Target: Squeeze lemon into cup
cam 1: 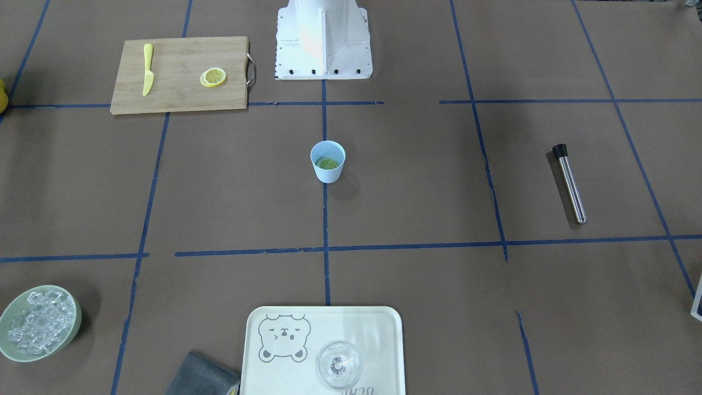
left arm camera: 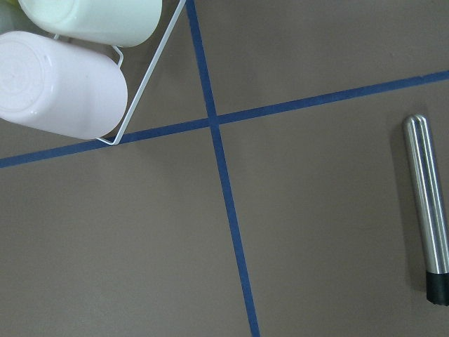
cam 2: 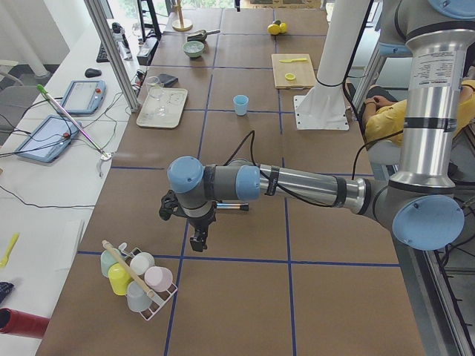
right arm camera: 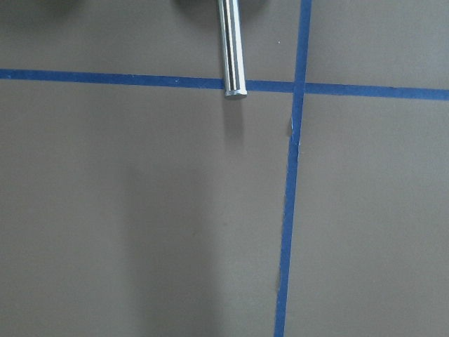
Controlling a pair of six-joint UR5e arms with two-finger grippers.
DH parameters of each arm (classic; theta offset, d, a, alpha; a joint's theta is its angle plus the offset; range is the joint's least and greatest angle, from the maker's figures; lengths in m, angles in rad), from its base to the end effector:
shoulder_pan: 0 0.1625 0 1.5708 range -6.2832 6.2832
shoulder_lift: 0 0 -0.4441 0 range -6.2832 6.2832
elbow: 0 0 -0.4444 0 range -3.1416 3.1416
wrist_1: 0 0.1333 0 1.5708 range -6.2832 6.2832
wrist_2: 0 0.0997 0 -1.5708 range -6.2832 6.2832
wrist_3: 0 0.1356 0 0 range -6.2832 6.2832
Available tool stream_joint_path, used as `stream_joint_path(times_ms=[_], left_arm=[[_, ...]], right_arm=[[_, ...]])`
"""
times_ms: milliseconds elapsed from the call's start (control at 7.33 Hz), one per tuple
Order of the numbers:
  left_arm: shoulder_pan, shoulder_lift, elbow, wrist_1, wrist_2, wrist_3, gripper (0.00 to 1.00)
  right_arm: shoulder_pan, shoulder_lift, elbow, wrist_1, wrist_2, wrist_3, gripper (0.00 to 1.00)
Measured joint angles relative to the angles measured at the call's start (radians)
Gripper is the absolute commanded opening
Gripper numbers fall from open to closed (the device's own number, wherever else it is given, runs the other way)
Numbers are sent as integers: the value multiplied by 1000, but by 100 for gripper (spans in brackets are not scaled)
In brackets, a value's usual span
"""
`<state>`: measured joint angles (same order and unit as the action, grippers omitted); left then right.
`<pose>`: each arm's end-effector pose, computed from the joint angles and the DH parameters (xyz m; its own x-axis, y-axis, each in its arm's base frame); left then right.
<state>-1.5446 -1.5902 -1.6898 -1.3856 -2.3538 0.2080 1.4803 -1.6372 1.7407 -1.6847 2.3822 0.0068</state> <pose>-0.0234 -0.5447 0.6459 0.6887 0.1921 -0.6991 -0.1721 0.9800 0.0997 -0.0114 -0.5123 0.6541 0.6869 -0.0479 0.7251 0.0857 0.9962 -0.0153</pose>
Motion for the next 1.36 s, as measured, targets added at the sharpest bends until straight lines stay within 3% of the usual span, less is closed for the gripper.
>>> stream_joint_path(times_ms=[1364], left_arm=[[0,1,10,-1,-2,1,100]], right_arm=[[63,-39,-3,73,-8,-9,100]])
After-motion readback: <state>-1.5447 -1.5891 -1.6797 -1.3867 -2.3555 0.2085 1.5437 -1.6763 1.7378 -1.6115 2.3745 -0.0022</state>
